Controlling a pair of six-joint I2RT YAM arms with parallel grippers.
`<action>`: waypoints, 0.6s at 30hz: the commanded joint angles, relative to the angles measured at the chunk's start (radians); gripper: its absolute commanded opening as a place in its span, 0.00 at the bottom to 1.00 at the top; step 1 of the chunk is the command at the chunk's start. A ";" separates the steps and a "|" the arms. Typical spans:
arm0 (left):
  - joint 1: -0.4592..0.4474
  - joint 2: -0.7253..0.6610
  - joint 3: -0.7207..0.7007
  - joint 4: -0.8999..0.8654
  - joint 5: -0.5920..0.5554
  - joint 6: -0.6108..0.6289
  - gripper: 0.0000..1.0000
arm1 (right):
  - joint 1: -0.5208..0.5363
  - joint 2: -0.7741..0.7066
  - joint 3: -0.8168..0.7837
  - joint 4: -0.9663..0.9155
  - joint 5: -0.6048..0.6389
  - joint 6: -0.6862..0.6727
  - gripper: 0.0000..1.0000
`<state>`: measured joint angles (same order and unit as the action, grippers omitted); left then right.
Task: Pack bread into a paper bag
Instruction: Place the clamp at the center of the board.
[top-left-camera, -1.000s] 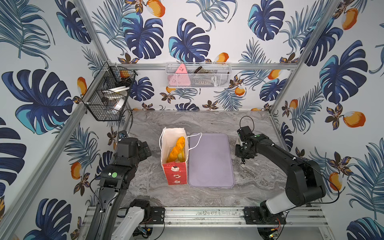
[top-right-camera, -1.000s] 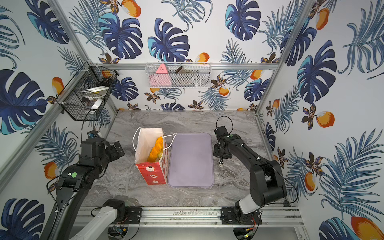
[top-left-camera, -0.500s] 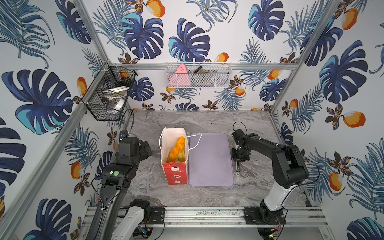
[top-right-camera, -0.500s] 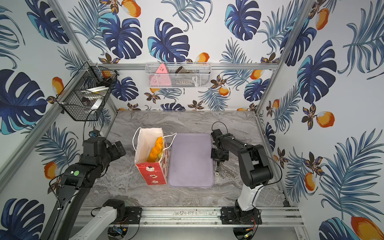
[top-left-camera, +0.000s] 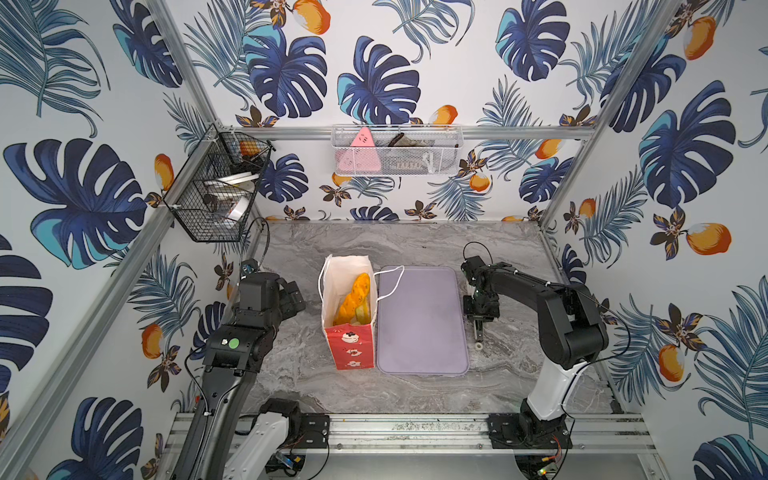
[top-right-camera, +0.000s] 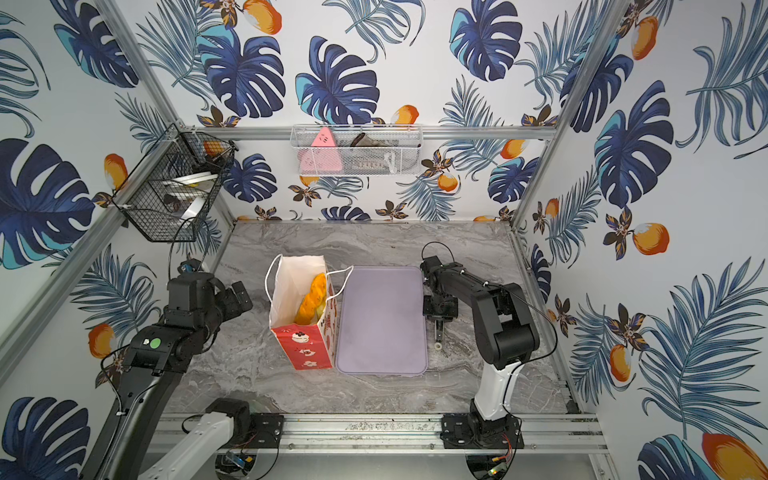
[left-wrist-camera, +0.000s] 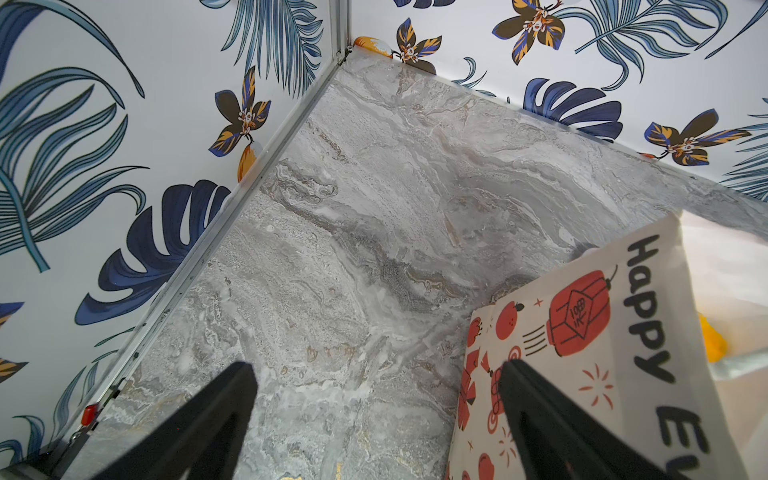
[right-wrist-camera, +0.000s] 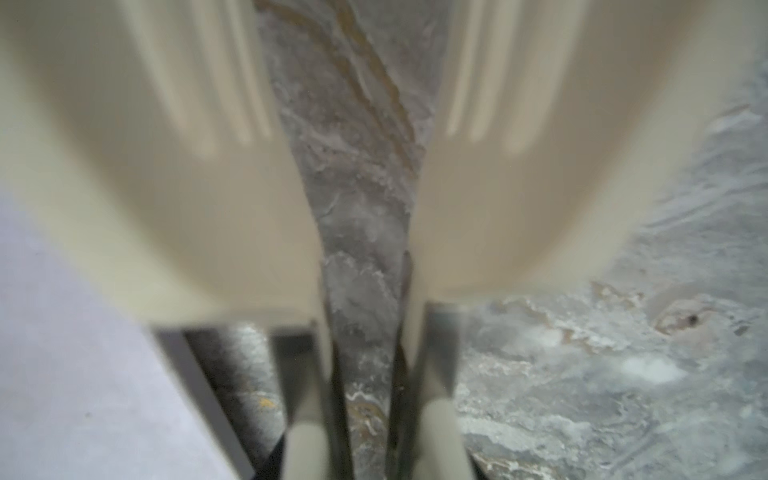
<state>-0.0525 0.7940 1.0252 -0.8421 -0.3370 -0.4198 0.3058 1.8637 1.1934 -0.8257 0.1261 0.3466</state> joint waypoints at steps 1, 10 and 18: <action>0.002 0.001 -0.002 0.033 0.003 0.006 0.99 | 0.001 0.014 0.014 -0.055 0.008 -0.011 0.41; 0.002 0.001 0.002 0.030 0.005 0.006 0.99 | 0.001 0.043 0.053 -0.116 0.007 -0.032 0.60; 0.002 -0.004 0.009 0.025 0.005 0.003 0.99 | 0.000 0.018 0.089 -0.145 -0.022 -0.037 0.70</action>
<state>-0.0525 0.7918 1.0271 -0.8375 -0.3370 -0.4194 0.3058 1.8923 1.2583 -0.9333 0.1173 0.3218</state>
